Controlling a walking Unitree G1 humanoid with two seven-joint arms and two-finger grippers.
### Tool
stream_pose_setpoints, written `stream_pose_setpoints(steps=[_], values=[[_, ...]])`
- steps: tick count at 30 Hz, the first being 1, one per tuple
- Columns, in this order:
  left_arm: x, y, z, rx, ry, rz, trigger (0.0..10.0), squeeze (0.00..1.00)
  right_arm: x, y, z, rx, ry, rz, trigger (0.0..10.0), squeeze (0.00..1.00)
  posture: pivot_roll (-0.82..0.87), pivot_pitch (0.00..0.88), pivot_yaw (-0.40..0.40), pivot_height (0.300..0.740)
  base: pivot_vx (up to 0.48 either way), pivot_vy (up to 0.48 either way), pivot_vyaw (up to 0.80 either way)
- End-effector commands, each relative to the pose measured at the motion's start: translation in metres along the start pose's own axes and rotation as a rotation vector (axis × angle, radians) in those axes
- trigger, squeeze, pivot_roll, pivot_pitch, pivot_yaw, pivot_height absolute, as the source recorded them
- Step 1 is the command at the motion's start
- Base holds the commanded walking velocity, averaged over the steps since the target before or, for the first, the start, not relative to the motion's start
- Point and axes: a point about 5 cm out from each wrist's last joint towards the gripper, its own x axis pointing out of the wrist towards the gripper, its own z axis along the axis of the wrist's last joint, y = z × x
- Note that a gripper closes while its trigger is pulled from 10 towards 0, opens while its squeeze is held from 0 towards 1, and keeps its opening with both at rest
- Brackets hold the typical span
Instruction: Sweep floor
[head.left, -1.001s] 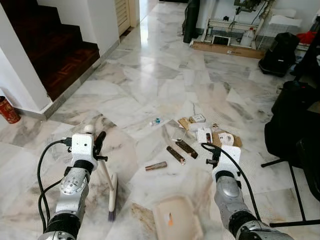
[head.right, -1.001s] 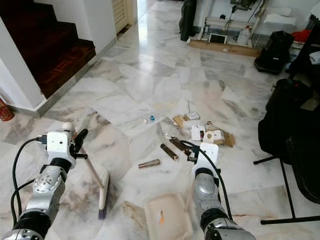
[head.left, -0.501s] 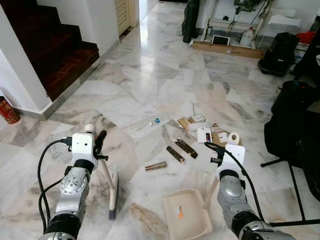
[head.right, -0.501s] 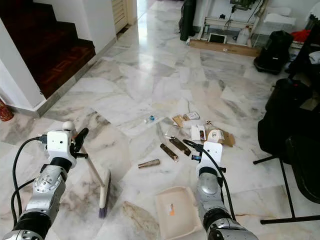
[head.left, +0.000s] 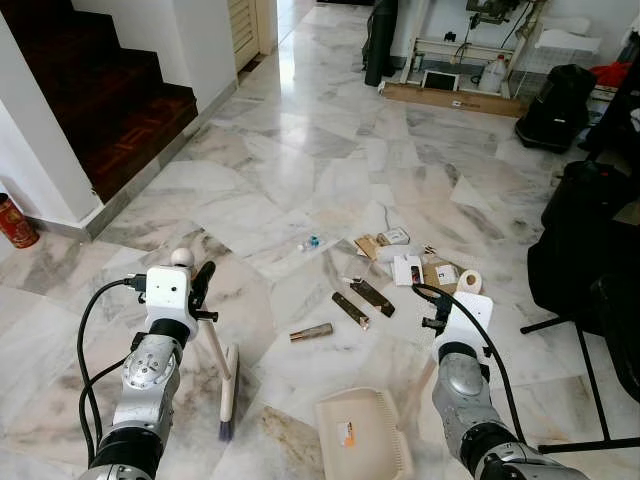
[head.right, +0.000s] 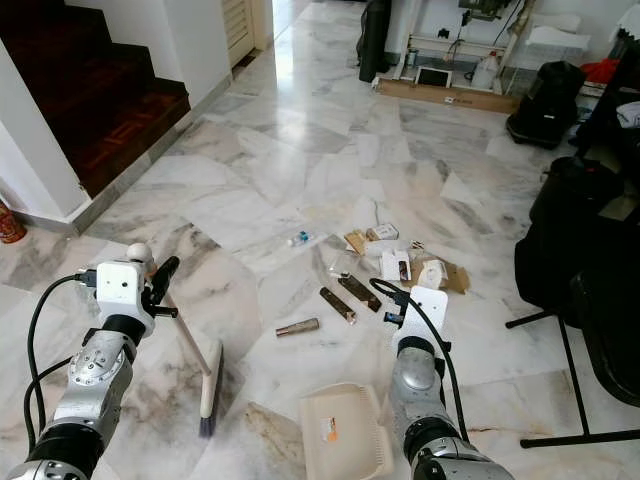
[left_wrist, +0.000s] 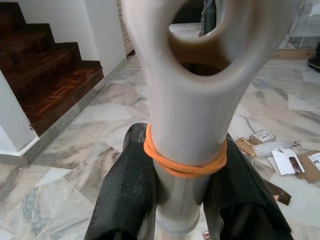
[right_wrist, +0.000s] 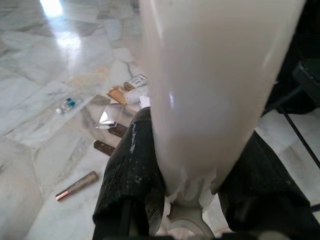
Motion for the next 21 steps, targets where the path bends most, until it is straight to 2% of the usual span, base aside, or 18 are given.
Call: stream_pose_setpoints(steps=[1, 9, 15, 16, 17, 18, 19, 20, 21], values=[[0.002, -0.004, 0.007, 0.014, -0.034, -0.022, 10.0, 0.00, 0.001, -0.005, 0.000, 0.003, -0.001, -0.031, 10.0, 0.00, 0.10, 0.042, -0.040, 0.740, 0.000, 0.000, 0.00], [0.000, -0.002, 0.007, 0.016, -0.032, -0.022, 10.0, 0.00, -0.003, -0.015, -0.012, 0.035, 0.061, -0.092, 10.0, 0.00, 0.11, 0.053, -0.037, 0.740, 0.000, 0.000, 0.00], [0.000, -0.001, 0.007, 0.019, -0.033, -0.023, 10.0, 0.00, -0.005, -0.017, -0.016, 0.038, 0.076, -0.098, 10.0, 0.00, 0.11, 0.059, -0.035, 0.740, 0.000, 0.000, 0.00], [0.000, -0.001, 0.007, 0.019, -0.033, -0.024, 10.0, 0.00, -0.005, -0.016, -0.017, 0.038, 0.077, -0.098, 10.0, 0.72, 0.11, 0.059, -0.034, 0.740, 0.000, 0.000, 0.00], [0.000, -0.001, 0.007, 0.019, -0.033, -0.024, 10.0, 0.00, -0.005, -0.016, -0.017, 0.037, 0.078, -0.098, 10.0, 0.74, 0.11, 0.059, -0.034, 0.740, 0.000, 0.000, 0.00], [0.000, -0.001, 0.007, 0.019, -0.033, -0.024, 10.0, 0.00, -0.005, -0.016, -0.017, 0.037, 0.078, -0.098, 10.0, 0.74, 0.11, 0.059, -0.034, 0.740, 0.000, 0.000, 0.00], [0.001, -0.001, 0.007, 0.020, -0.033, -0.026, 10.0, 0.00, -0.005, -0.016, -0.017, 0.034, 0.080, -0.100, 10.0, 0.33, 0.11, 0.060, -0.034, 0.740, 0.000, 0.000, 0.00], [0.001, -0.001, 0.007, 0.020, -0.033, -0.026, 10.0, 0.00, -0.005, -0.016, -0.017, 0.034, 0.080, -0.100, 10.0, 0.33, 0.11, 0.060, -0.034, 0.740, 0.000, 0.000, 0.00], [0.001, -0.001, 0.007, 0.019, -0.033, -0.027, 10.0, 0.00, -0.005, -0.016, -0.017, 0.032, 0.081, -0.100, 10.0, 0.00, 0.11, 0.060, -0.034, 0.740, 0.000, 0.000, 0.00]])
